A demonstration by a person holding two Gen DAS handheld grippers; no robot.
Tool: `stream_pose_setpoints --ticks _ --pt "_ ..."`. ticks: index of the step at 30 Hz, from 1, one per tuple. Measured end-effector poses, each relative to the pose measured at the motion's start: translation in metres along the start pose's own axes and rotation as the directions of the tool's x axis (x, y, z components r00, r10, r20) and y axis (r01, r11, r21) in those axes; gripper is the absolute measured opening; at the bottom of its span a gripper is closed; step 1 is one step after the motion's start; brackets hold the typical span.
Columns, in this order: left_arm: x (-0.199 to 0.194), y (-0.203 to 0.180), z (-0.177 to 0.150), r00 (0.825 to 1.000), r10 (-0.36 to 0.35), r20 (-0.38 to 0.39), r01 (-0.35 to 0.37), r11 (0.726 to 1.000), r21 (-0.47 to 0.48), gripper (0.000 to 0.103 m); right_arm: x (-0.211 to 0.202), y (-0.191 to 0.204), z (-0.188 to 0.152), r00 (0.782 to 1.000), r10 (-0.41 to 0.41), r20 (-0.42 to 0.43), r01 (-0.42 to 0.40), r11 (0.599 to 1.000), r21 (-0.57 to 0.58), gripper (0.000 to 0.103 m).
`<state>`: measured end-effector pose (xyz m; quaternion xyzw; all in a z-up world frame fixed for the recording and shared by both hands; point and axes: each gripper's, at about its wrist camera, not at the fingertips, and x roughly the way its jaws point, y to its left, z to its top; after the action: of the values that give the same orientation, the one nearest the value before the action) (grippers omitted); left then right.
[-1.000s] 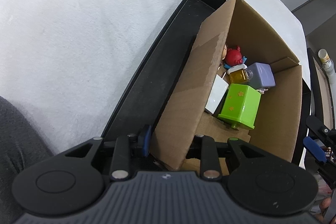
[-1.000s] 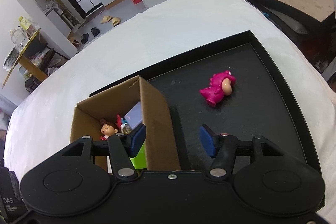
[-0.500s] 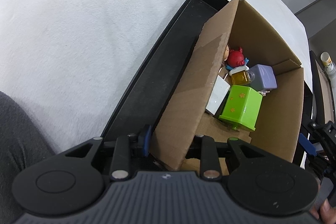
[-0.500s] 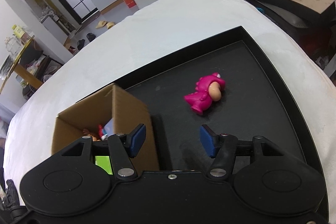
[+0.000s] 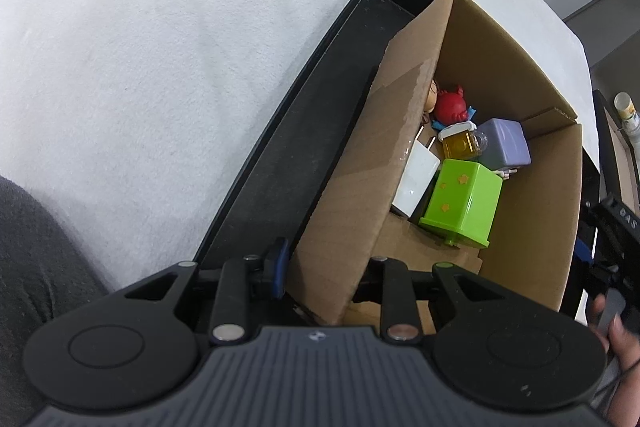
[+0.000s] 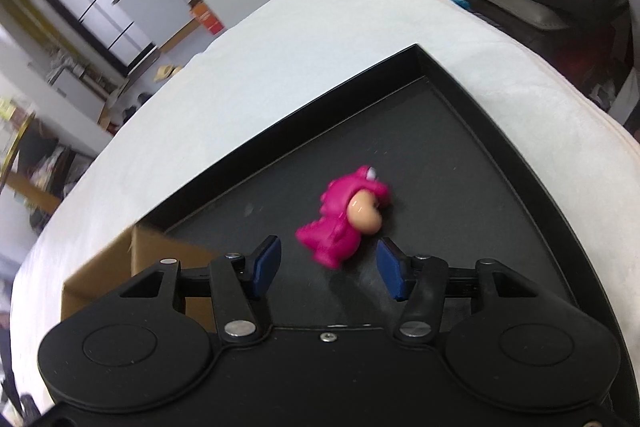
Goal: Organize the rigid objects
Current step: 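Move the right tool to the pink dinosaur figure and grasp it, then carry the pink dinosaur into the box and open the right gripper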
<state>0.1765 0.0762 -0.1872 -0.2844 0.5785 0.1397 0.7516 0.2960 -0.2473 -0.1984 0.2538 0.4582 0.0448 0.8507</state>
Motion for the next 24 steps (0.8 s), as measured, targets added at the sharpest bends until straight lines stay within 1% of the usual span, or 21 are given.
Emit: stream_pose_setpoints --ticks 6,11,13,14,24 --pt "0.001 0.000 0.001 1.000 0.001 -0.003 -0.001 1.000 0.001 0.027 0.013 -0.002 0.009 0.999 -0.040 0.007 0.040 0.999 0.019 0.053" --pt "0.000 -0.001 -0.001 1.000 0.005 0.004 -0.005 1.000 0.010 0.027 0.021 0.002 0.010 0.997 -0.071 0.011 0.071 0.997 0.006 0.053" --pt "0.000 -0.001 -0.001 1.000 0.005 0.002 -0.005 1.000 0.006 0.027 0.023 0.004 0.008 0.997 -0.083 0.000 0.083 0.997 0.005 0.041" --pt "0.000 -0.001 -0.001 1.000 0.005 0.002 -0.005 1.000 0.005 0.027 0.023 0.004 0.006 0.996 -0.084 -0.009 0.084 0.996 0.008 0.038" --pt "0.001 0.000 -0.001 1.000 0.006 0.009 -0.006 1.000 0.000 0.026 0.005 -0.006 -0.003 0.996 -0.090 -0.023 0.091 0.996 0.022 0.037"
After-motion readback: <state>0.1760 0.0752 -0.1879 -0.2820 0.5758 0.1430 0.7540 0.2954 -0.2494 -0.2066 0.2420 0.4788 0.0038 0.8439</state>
